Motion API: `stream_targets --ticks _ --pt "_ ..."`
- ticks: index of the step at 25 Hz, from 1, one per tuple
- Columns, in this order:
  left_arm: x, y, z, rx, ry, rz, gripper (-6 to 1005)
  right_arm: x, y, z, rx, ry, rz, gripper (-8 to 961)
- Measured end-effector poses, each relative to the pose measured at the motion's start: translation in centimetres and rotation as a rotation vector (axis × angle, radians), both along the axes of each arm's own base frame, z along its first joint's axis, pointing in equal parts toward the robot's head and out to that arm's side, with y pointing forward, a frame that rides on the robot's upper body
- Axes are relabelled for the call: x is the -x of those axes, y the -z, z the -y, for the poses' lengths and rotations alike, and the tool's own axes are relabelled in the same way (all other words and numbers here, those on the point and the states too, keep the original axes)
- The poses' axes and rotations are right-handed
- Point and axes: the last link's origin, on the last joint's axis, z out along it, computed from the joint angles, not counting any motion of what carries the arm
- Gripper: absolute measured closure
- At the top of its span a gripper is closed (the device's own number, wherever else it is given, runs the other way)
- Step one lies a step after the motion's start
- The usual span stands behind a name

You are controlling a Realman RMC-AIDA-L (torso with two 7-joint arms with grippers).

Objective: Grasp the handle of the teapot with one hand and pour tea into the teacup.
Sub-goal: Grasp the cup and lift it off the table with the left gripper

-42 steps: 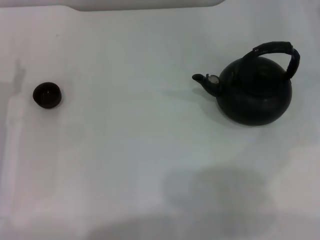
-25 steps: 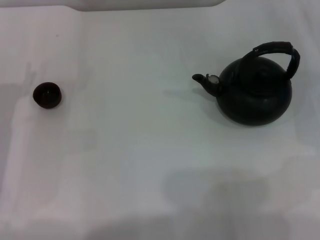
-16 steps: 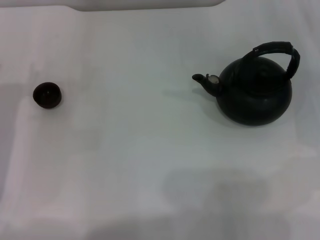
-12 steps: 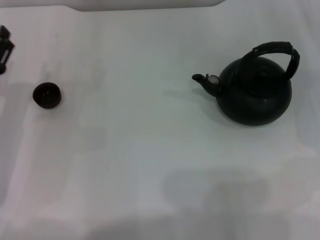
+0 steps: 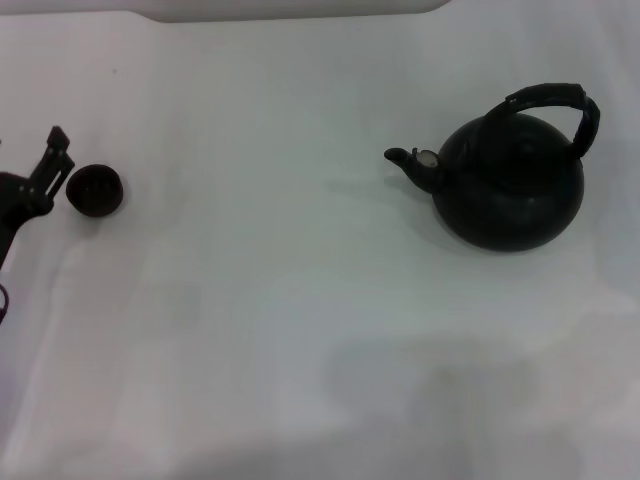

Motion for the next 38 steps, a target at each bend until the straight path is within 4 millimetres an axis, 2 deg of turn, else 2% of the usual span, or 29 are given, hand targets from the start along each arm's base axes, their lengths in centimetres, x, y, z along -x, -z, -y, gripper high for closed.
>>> stream_targets --ticks 7,38 --pt "0.0 0.9 0.8 0.055 0.012 -0.017 123 0.2 -0.5 -0.1 -0.019 -0.021 -0.012 201" --pt "0.5 2.5 -0.7 0.17 -0.056 -0.067 122 0.7 -0.5 -0.1 -0.014 -0.055 0.003 201"
